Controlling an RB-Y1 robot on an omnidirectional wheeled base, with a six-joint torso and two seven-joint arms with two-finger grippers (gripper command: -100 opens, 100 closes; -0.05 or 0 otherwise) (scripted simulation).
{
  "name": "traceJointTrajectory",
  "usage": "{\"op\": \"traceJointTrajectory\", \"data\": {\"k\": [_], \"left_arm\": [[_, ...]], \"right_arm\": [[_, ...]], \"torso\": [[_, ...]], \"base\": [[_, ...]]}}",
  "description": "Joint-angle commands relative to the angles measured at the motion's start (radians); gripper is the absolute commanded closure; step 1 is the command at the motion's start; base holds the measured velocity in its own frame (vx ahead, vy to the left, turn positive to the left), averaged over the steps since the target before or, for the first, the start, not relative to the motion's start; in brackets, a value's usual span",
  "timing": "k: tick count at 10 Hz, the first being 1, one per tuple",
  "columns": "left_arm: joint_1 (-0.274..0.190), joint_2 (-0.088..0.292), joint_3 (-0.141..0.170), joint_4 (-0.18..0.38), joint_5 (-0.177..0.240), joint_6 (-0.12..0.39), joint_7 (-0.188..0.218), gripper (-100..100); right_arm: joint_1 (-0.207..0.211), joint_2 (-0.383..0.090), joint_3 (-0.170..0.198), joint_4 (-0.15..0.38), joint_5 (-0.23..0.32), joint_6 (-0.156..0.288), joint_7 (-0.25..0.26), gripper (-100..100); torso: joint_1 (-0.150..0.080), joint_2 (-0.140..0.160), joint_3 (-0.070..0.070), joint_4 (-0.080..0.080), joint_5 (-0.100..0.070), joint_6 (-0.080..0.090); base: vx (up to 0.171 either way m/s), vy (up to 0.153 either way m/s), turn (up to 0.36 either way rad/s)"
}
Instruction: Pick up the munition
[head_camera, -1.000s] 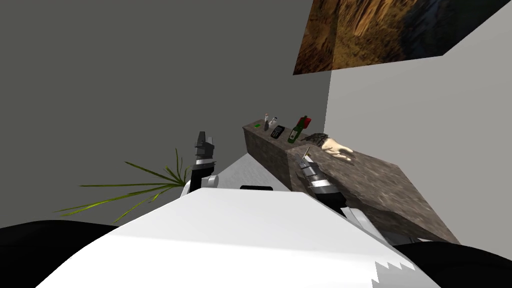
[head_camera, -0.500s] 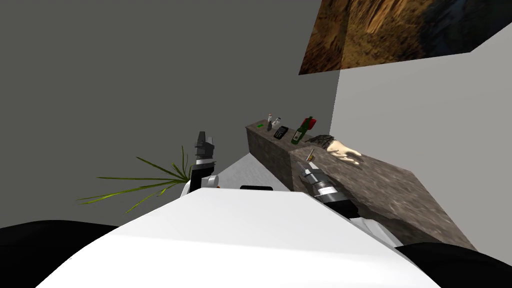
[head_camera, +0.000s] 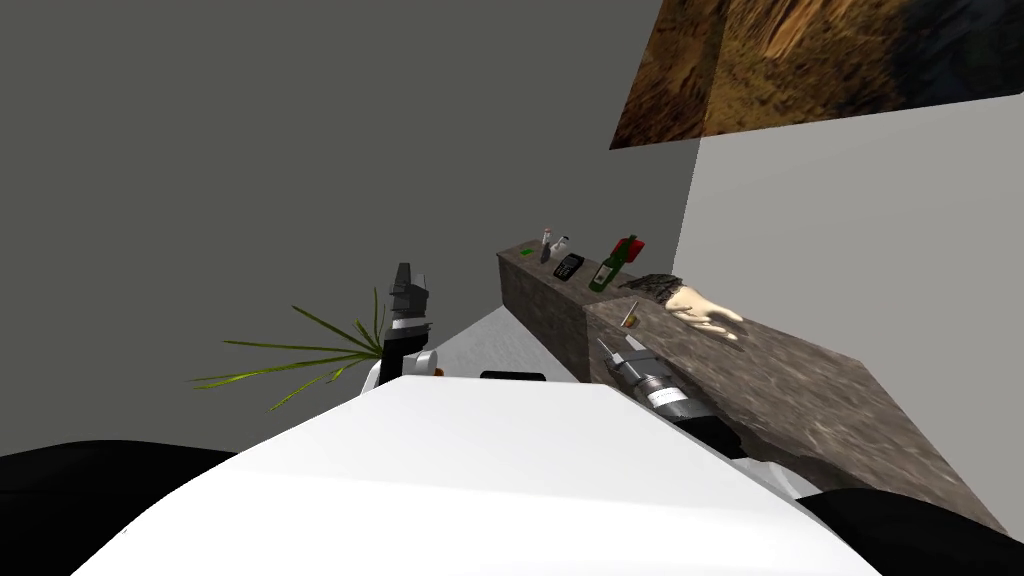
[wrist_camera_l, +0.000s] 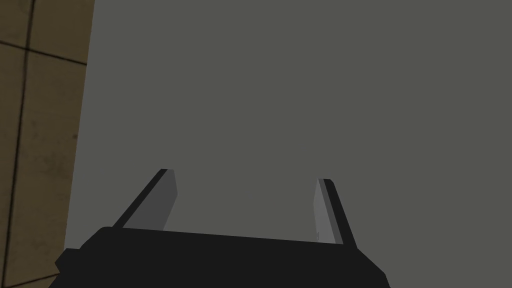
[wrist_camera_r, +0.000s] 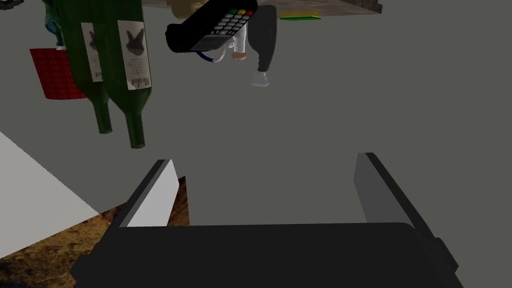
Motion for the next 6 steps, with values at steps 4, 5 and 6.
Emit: {"op": "traceJointTrajectory", "data": {"k": [4, 5, 6], "left_arm": [[0.0, 0.0, 0.0, 0.0, 0.0, 0.0, 0.0, 0], [0.0, 0.0, 0.0, 0.0, 0.0, 0.0, 0.0, 0], [0.0, 0.0, 0.0, 0.0, 0.0, 0.0, 0.0, 0]], "right_arm": [[0.108, -0.059, -0.031, 0.008, 0.123, 0.017, 0.063, -100], [0.153, -0.089, -0.043, 0.009, 0.16, 0.029, 0.091, -100], [0.155, -0.089, -0.043, 0.009, 0.178, 0.029, 0.091, -100]], "torso": [[-0.001, -0.001, 0.0, 0.0, 0.0, -0.001], [-0.001, -0.001, 0.0, 0.0, 0.0, 0.0], [-0.001, -0.001, -0.001, 0.0, 0.0, -0.001]], "base": [[0.02, -0.004, 0.113], [0.028, -0.01, 0.148], [0.025, -0.017, 0.08]]}}
